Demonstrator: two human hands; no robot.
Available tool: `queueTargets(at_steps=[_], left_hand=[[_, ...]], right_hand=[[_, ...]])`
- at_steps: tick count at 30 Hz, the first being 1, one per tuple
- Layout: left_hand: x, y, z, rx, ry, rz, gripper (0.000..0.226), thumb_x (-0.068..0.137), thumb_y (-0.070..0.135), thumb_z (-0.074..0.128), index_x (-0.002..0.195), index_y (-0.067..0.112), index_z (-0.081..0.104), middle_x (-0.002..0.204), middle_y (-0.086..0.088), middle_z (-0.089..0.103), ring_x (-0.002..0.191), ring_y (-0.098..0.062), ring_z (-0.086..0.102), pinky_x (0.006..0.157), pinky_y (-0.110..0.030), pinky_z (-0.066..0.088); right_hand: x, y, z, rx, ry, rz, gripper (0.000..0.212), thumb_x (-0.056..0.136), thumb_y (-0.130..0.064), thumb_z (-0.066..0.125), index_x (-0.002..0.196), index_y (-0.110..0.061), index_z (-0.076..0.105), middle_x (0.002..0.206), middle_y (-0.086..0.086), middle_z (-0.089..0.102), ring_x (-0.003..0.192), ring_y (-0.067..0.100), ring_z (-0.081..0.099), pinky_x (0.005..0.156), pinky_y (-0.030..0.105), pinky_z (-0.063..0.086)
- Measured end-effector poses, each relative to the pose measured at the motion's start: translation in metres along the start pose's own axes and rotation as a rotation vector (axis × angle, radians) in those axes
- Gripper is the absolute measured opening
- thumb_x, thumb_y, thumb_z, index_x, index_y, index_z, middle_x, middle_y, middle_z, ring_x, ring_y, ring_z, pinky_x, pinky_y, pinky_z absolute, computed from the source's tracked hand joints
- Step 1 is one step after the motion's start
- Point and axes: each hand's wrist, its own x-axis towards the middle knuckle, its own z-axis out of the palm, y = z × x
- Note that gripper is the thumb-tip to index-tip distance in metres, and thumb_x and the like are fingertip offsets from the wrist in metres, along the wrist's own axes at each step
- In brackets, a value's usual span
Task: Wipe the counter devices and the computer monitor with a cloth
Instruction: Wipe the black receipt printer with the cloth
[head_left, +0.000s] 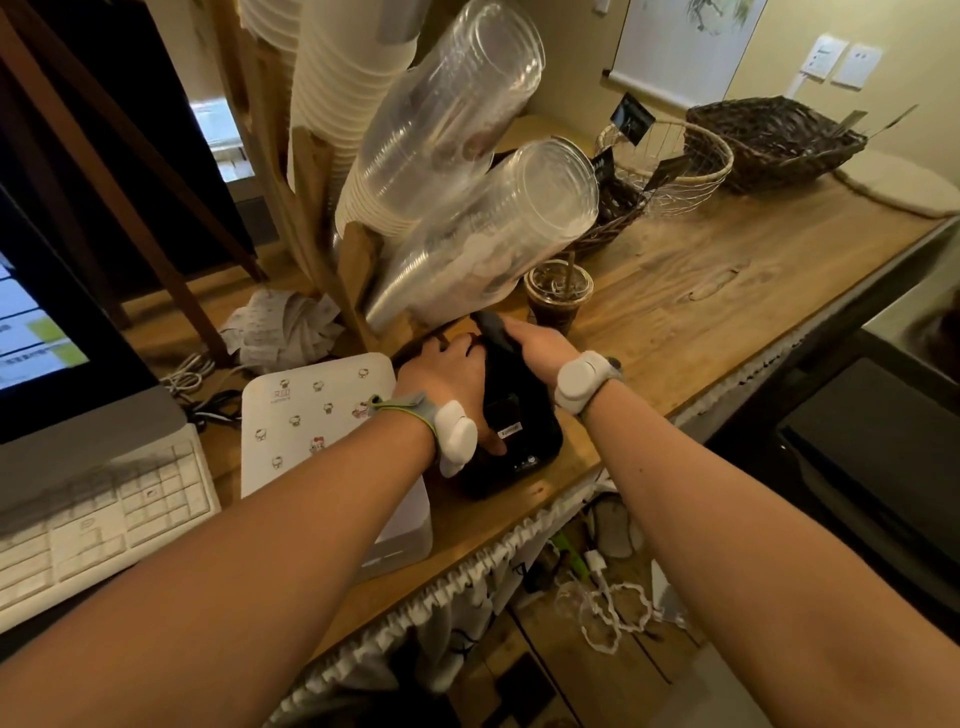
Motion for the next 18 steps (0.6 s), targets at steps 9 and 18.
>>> queueTargets(at_steps=[9,18], left_hand=[[-0.002,0.002,0.003,0.024,-0.022,-0.008,0.137,0.046,0.076,0.076,0.154,0.02,0.014,0.154,0.004,0.022,0.131,-0.034,0.034,0.099,-0.046,0.047],[0.001,0.001,0.003,0.02,-0.022,-0.005,0.135,0.04,0.077,0.077,0.15,0.019,0.023,0.148,0.002,0.031,0.127,-0.035,0.038,0.096,-0.048,0.049]], right_hand=[[0.005,0.024,0.0,0.331,-0.046,0.238,0.055,0.081,-0.052,0.067,0.114,-0.008,0.071,0.103,0.014,0.076,0.1,0.035,0.071,0.095,0.05,0.053],[0.016,0.023,0.002,0.138,0.084,0.13,0.058,0.089,-0.05,0.058,0.127,-0.008,0.064,0.125,0.013,0.066,0.118,0.032,0.061,0.108,0.047,0.044]])
